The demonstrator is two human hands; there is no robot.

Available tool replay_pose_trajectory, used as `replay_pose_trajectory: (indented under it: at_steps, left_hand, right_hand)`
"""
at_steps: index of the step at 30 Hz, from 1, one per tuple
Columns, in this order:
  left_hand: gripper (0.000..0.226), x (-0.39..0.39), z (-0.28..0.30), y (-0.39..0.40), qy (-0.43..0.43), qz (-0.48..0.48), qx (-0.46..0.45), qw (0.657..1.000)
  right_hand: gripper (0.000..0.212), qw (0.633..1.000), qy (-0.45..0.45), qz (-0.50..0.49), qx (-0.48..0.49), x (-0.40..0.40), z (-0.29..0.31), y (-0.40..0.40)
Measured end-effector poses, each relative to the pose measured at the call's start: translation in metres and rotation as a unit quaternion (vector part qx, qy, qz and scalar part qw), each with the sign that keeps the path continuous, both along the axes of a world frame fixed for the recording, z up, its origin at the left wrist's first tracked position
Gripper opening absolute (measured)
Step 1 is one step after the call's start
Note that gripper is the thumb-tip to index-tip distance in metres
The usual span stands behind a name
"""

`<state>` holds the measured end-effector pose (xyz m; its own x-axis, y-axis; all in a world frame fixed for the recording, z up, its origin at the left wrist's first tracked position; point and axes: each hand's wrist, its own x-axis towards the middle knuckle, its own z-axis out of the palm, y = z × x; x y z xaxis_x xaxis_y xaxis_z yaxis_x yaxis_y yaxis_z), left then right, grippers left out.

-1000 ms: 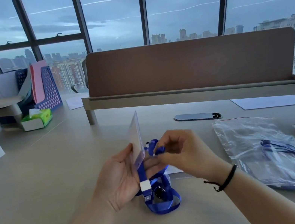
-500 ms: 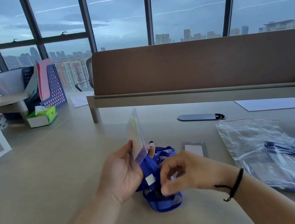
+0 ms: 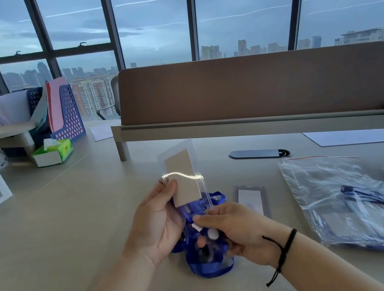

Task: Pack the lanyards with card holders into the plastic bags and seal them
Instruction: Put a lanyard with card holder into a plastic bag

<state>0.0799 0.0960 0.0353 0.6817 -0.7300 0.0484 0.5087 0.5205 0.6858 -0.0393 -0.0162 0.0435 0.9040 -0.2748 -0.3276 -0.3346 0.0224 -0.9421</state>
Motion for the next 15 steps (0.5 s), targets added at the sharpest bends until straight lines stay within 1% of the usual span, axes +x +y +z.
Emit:
replay_pose_trajectory:
  at_steps: [3,6,10,13,15]
  left_hand:
    - [0.031,0.004,-0.003,-0.001,-0.046,0.027,0.044,0.998]
    - [0.027,0.002,-0.003,-0.002,-0.099,0.038,0.101,0.989]
    - [0.028,0.0,-0.007,-0.002,-0.171,0.058,0.159,0.971]
    - [0.03,0.002,-0.01,-0.003,-0.168,0.088,0.18,0.965]
    - [0.036,0.004,-0.011,-0.005,-0.162,0.124,0.192,0.96]
  right_hand:
    - [0.023,0.997,-0.007,-0.002,-0.077,-0.003,0.005,-0.019]
    - [0.025,0.987,-0.009,-0.008,-0.161,-0.006,0.012,-0.038]
    - [0.024,0.975,-0.029,-0.022,-0.22,-0.012,0.02,-0.057]
    - [0.025,0.96,-0.038,-0.015,-0.277,-0.016,0.027,-0.065]
    - [0.025,0.947,-0.041,-0.002,-0.318,-0.018,0.031,-0.067]
